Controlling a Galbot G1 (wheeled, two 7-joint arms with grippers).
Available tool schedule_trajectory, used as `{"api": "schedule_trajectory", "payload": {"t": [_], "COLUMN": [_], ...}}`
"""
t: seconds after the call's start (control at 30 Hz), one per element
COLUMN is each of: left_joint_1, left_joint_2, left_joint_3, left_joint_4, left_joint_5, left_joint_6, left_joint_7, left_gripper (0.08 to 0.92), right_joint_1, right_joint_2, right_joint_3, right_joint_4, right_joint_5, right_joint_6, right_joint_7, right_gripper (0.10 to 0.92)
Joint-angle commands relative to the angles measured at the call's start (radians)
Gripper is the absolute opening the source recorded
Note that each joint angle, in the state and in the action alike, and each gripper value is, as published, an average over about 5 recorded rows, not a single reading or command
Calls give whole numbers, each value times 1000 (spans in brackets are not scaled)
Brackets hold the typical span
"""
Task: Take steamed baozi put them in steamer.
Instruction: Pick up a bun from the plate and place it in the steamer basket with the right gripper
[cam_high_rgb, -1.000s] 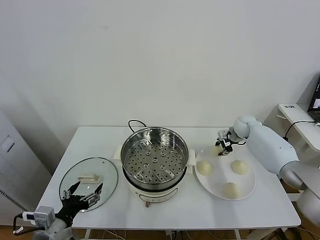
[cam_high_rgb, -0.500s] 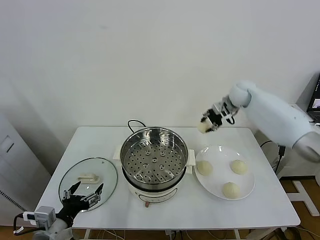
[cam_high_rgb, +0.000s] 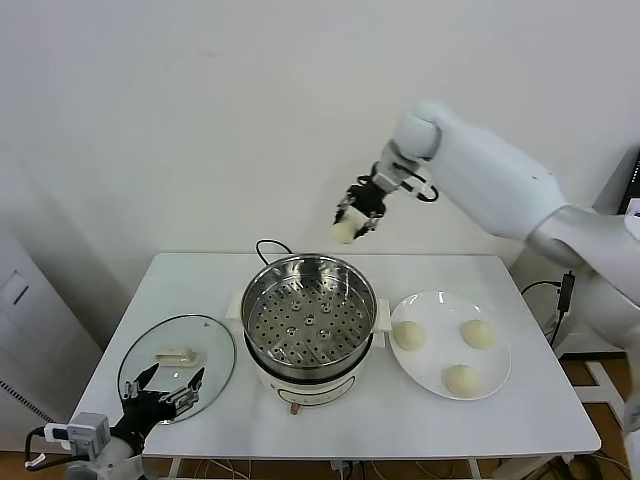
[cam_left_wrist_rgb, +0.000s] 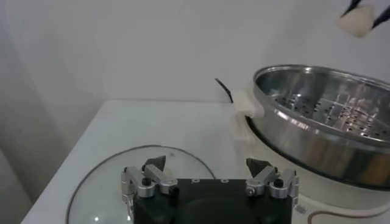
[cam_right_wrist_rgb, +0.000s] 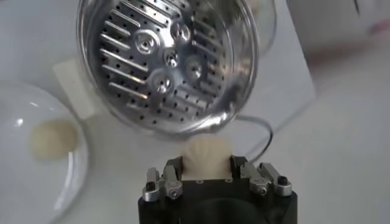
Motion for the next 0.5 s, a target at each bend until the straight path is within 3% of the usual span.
{"api": "schedule_trajectory", "payload": {"t": [0.03,0.5], "left_joint_1": [0,-4], "left_joint_2": [0,2], "left_joint_3": [-1,0], "left_joint_4": [0,4], "left_joint_5": [0,1], "left_joint_6": [1,3], "left_joint_7": [-1,-1], "left_gripper": [823,823], "right_joint_1": [-2,-139], "right_joint_2": [124,113], "right_joint_3": [9,-10], "right_joint_4": [-12,79], "right_joint_5": [-86,-213], "right_joint_6": [130,130], "right_joint_7": [-36,-39], "right_gripper": [492,492]}}
